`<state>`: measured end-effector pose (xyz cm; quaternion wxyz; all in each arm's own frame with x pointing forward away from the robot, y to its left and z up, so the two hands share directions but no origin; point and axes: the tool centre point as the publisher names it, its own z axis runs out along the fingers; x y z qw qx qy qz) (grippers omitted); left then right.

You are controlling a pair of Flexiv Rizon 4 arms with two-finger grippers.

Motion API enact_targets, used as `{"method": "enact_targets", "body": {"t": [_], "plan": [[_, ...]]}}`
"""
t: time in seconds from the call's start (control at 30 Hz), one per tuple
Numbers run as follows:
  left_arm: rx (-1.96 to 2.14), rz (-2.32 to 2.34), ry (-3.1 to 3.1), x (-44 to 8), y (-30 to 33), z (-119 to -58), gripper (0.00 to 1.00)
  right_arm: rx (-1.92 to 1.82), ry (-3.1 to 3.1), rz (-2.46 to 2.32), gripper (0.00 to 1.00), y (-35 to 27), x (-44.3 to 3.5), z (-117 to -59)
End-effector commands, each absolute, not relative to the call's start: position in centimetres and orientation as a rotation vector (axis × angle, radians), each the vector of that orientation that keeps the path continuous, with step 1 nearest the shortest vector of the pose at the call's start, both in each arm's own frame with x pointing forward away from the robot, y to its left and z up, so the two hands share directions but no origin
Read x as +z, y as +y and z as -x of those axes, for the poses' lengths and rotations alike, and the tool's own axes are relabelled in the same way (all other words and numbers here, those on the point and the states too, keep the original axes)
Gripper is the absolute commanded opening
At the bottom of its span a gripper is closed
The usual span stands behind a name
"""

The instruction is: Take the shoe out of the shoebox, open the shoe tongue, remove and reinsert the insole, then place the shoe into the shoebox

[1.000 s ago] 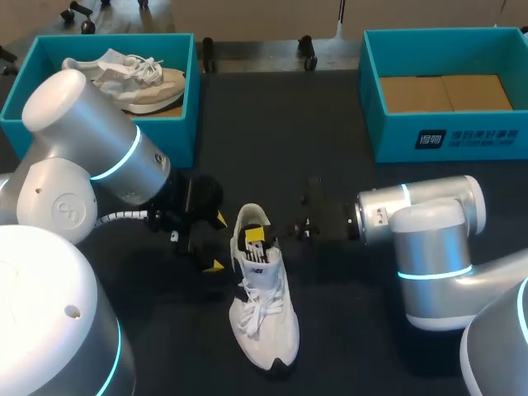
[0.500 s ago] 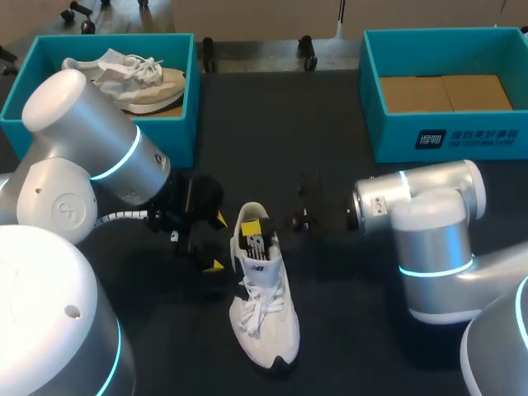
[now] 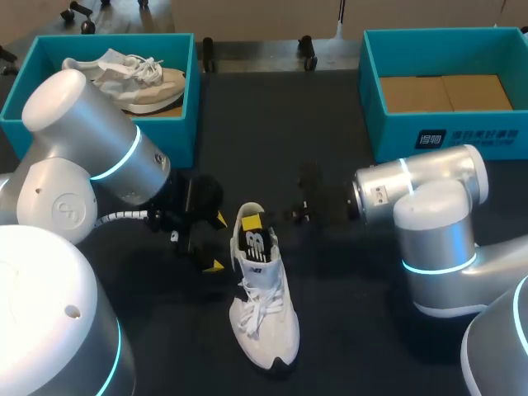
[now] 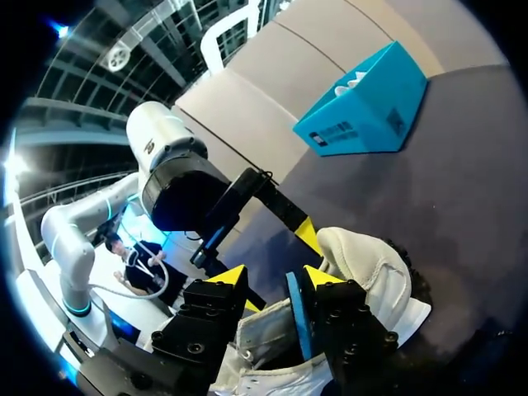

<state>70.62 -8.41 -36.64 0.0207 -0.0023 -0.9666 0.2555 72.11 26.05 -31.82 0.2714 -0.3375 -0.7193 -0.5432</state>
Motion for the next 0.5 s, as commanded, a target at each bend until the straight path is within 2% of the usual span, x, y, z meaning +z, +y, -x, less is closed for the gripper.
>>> {"method": "enact_targets", "body": {"t": [0.03,0.5], "plan": [[0.797,0.011,-2.997,-36.6,-8.3,-70.5,1.0,-1.456,-1.948,0.911,0.43,25.7,-31.4,-72.2],[0.766,0.024,-2.979,-35.0,-5.8,-71.5,1.0,-1.447,-1.987,0.915,0.42,24.0,-30.5,-72.8]]}}
